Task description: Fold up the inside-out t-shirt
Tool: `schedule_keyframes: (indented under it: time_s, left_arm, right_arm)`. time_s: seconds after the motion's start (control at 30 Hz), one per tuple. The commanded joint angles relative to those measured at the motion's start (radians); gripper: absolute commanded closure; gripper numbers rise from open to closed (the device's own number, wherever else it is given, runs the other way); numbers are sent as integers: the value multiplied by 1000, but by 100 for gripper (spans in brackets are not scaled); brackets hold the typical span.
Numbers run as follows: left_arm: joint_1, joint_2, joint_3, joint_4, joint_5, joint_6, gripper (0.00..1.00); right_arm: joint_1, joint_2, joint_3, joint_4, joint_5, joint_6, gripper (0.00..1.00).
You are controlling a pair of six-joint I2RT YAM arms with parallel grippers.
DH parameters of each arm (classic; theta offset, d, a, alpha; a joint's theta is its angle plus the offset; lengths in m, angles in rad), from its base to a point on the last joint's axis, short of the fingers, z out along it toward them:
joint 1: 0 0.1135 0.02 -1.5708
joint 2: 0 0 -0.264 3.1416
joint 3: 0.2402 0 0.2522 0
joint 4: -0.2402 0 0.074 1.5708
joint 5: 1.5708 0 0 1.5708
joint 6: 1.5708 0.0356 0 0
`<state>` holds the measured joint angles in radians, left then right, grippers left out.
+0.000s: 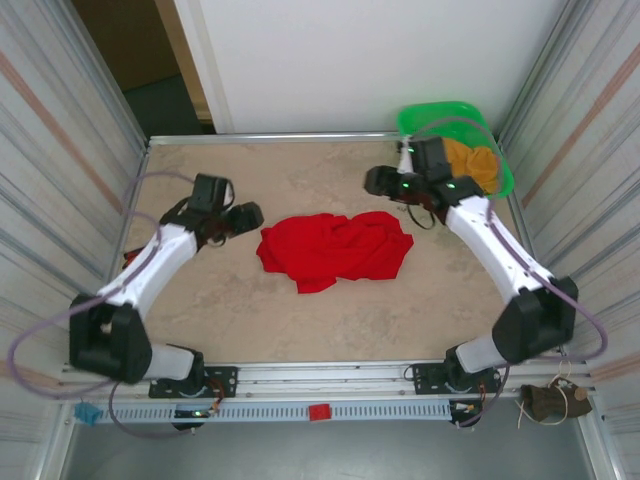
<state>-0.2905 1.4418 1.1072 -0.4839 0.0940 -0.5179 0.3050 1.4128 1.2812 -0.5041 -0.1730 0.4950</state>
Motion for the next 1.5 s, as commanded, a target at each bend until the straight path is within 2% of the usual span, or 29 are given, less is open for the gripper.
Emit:
schedule_keyframes:
  time_s: [0.0,0.1,0.27,0.4,0.47,0.5,0.53,0.57,0.6,0.63,0.67,0.87,1.07,1.17,1.33,1.47]
  left_arm:
    - [-70,171,197,19,52,77,21]
    - [-104,355,372,-44,53,77,21]
    - [-123,555,536,-92,73,90,20]
    - [-136,645,598,-82,184,102,18]
    - [-149,694,621,-88,243,103,20]
    - [-153,709,628,-91,259,101,24]
    - [-158,723,631,-92,278,96,32]
    - [-162,732,629,-89,296,93,50]
    - [-163,734,627,-88,291,88,72]
    - [-164,722,614,-81,272,85,92]
    - [-162,693,592,-67,245,87,100]
    - [-98,336,369,67,79,31,100]
    - [38,6,163,158,54,-35,100]
    - [92,-98,105,157,48,-36,100]
    - [159,-251,4,170,-23,-39,100]
    - [218,-323,-27,154,-47,-40,100]
  right_arm:
    - [-100,-40,-127,-60,22,21,31]
    - [-192,-77,-212,-70,-15,18,29]
    - [-245,-129,-300,-73,-46,17,29]
    - [-263,-141,-348,-57,-58,26,29]
    - [-275,-130,-367,-39,-70,31,29]
    - [-279,-120,-372,-31,-74,35,29]
    - [-284,-107,-377,-21,-80,39,29]
    - [-289,-92,-380,-8,-92,45,29]
    - [-293,-78,-381,2,-103,49,29]
    - [-296,-61,-384,12,-113,52,29]
    - [-298,-43,-382,20,-123,54,29]
    - [-300,33,-374,58,-160,63,30]
    - [-283,68,-378,103,-222,89,32]
    - [-256,75,-378,113,-235,95,32]
    - [-209,86,-367,120,-250,105,35]
    - [-170,99,-362,131,-253,117,36]
